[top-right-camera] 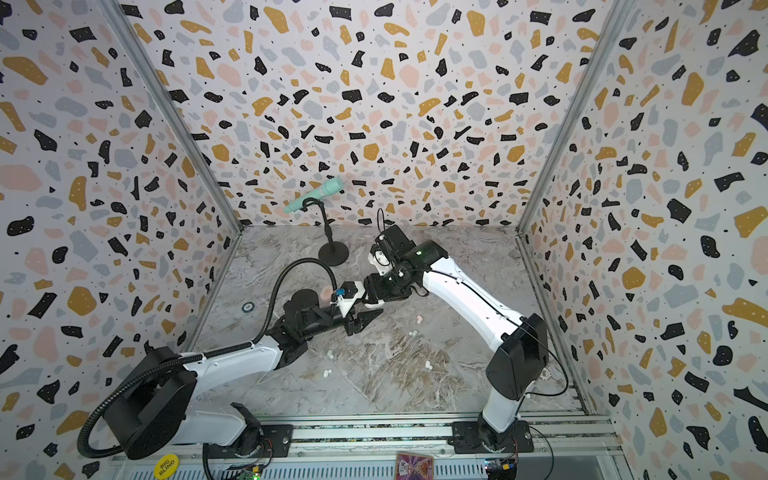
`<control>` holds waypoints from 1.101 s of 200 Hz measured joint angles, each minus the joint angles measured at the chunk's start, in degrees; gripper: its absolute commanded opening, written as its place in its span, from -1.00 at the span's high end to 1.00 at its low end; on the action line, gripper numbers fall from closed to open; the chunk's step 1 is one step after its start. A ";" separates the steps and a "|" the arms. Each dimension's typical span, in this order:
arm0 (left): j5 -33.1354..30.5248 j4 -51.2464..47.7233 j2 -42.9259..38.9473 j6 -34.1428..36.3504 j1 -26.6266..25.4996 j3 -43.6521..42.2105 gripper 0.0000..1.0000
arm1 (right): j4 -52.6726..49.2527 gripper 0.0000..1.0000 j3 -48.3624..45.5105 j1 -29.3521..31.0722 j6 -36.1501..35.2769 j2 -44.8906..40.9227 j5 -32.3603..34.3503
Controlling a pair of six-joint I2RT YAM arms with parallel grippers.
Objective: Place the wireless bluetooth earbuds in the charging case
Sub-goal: 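Bring the case toward the left gripper and grip its lid with the left gripper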
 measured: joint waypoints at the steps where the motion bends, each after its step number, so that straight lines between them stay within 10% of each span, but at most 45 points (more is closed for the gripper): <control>1: 0.00 0.00 0.00 0.00 0.00 0.00 -0.15 | 0.00 -0.14 0.02 0.00 0.02 0.00 0.00; 195: -0.96 -0.07 0.04 1.31 0.00 0.00 0.31 | -0.17 -0.14 0.57 0.52 0.83 0.00 -1.09; 220: -0.94 -0.07 0.04 1.31 0.00 0.00 0.35 | -0.20 -0.42 0.57 0.55 0.92 0.00 -1.09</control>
